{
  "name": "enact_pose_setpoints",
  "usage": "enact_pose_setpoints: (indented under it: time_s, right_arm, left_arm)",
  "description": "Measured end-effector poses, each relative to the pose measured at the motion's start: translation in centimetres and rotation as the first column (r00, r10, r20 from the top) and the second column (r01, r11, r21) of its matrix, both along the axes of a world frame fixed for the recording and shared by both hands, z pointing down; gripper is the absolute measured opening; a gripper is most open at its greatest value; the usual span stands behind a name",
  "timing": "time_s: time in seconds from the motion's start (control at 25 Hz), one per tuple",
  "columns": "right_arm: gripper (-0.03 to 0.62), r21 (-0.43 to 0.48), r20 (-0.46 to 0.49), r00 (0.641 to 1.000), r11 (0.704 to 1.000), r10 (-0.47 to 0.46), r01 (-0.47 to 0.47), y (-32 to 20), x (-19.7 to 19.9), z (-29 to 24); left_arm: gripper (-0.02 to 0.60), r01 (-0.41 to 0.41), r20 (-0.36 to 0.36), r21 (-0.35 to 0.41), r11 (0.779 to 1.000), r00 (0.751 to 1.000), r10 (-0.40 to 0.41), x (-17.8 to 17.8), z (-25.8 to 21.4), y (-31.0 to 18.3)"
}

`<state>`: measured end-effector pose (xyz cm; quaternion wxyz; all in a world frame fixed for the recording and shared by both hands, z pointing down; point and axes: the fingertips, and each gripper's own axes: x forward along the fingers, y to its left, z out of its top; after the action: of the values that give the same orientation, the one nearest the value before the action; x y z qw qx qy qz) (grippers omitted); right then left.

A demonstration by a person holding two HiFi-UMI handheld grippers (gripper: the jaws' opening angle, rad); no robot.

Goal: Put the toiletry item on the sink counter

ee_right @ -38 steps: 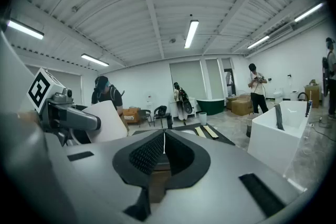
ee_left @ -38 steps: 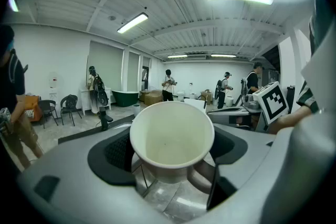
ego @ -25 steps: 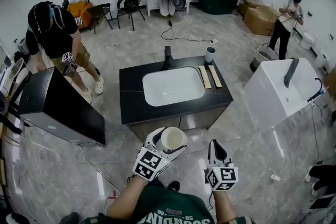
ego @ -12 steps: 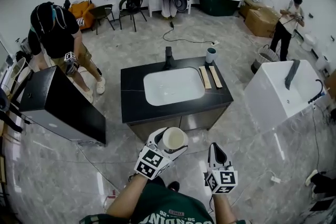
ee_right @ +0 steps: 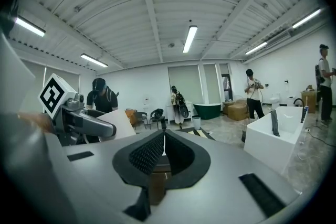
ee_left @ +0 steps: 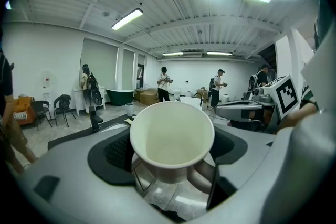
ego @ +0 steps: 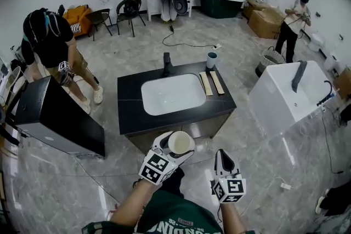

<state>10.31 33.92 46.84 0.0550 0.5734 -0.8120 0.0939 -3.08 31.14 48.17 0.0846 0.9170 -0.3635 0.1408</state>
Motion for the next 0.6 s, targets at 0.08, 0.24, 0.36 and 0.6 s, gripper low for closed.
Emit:
enact_pose_setpoints:
  time_s: [0.08,0.24,0.36,0.6]
  right_arm:
    - [0.043,0.005,-0.007,1.000,1.000,0.003,-0.003,-1.0,0.4,-0.1]
    - [0.043,0.012,-0.017,1.000,1.000,0.017,-0.016,-4.1,1.4,0.3]
    - [0.043,0.008,-0.013,1.000,1.000,0.024,-0.024,-7.9,1.9,0.8]
    - [0.043,-0.003,-0.011,1.000,1.000,-0.002,0.002,-16.6,1.9,0.9]
  left_arm:
    - [0.428,-0.008,0.000,0.001,1.000,1.000,0.008,0.6,0.0,-1.6]
    - [0.428,-0.025,-0.012,0.008,1.000,1.000,0.025,1.9,0.3,-5.4]
    - [0.428,-0.041,-0.009,0.004,0.999,0.999,0.041,2.9,1.0,-9.0]
    - [0.428,-0.038,-0.017,-0.010,0.999,0.999,0.037,3.8,1.3,-17.2]
